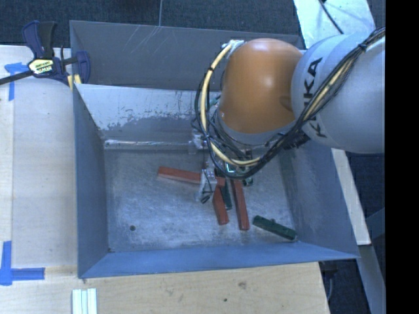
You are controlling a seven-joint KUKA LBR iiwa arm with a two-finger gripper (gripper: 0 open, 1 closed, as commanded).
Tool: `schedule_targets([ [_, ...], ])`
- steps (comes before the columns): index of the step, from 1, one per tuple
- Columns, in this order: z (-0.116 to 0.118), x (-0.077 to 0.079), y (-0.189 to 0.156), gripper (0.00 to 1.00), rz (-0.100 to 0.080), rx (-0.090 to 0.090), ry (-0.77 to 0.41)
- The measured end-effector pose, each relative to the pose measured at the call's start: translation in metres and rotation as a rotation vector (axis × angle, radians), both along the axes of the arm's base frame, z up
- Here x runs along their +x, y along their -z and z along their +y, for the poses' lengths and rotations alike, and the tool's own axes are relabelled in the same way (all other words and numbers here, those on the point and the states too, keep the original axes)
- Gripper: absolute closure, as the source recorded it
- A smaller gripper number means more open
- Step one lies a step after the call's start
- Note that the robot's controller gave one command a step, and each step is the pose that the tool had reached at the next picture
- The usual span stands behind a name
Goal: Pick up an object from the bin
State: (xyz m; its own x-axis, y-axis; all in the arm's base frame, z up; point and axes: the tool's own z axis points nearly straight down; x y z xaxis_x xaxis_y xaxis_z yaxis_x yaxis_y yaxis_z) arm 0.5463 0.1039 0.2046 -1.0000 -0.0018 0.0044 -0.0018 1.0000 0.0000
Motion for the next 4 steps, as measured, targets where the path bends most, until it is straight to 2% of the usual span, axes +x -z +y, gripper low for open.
schedule_targets([
  [1, -0.054, 0.047, 0.137, 0.0, -0.001, -0.003, 0.487],
  [2, -0.053, 0.049, 0.133, 1.0, -0.006, 0.0, 0.486],
  [3, -0.053, 0.048, 0.134, 0.0, -0.005, -0.001, 0.486],
  [4, -0.008, 0.062, 0.134, 0.0, -0.009, 0.002, 0.441],
])
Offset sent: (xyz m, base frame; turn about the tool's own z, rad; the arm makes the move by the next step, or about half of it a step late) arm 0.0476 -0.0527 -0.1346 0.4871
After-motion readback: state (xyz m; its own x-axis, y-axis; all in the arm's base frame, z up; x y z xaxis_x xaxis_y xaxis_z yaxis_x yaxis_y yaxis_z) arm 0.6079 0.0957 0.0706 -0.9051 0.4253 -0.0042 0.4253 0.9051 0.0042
